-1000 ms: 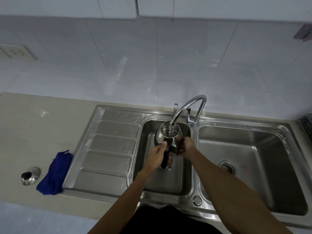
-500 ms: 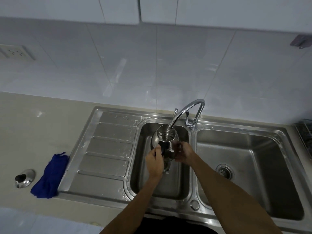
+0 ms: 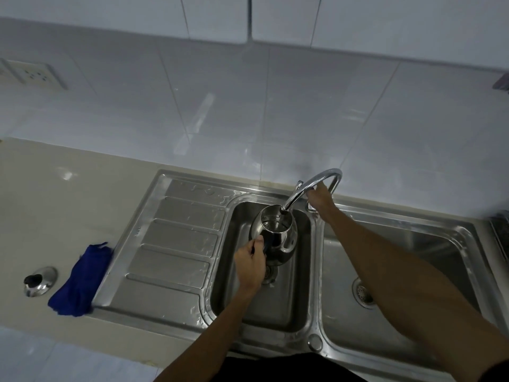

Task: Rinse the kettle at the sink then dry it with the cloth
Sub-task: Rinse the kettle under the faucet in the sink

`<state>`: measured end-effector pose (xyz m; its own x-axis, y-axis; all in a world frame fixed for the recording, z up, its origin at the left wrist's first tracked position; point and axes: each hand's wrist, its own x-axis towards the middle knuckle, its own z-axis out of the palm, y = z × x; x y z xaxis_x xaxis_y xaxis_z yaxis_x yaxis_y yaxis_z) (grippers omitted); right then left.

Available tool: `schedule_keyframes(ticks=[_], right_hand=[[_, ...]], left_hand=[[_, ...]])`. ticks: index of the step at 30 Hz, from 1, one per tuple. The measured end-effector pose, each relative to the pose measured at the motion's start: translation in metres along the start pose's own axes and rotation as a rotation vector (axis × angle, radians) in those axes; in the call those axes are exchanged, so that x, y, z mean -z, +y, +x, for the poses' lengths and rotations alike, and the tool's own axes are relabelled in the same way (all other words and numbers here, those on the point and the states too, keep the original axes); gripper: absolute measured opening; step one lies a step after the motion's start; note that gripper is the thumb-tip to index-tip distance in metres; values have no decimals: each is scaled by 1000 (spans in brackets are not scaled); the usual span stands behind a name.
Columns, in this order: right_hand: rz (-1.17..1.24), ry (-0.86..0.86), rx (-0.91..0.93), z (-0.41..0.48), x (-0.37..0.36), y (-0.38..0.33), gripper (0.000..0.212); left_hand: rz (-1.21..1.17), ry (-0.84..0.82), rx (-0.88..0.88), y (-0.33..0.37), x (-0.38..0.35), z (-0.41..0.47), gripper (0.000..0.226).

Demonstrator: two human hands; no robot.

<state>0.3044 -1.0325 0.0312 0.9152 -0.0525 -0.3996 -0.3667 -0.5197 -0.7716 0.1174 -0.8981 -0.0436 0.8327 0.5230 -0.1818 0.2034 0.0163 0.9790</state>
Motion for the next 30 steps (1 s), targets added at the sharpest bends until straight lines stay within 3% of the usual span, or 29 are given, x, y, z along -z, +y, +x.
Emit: schedule_keyframes(ticks=[1,5,8,21,30], right_hand=[[-32,-13,13,4,0,-4,14],[-237,-100,25,9,-2,-13,34],[-321,-100,32,10,-3,-8,21],[-325,-12,117,-7,-4,9,42],[-393,30,183,-17,1,22,31]], left_hand=[[-2,1,6,-1,0,1,44],[8,25,-9,-4,-1,4,49],[5,25,-31,-4,-1,4,51],[14,-13,-51,1,-3,5,53],[17,-14,-35,3,-5,1,53]])
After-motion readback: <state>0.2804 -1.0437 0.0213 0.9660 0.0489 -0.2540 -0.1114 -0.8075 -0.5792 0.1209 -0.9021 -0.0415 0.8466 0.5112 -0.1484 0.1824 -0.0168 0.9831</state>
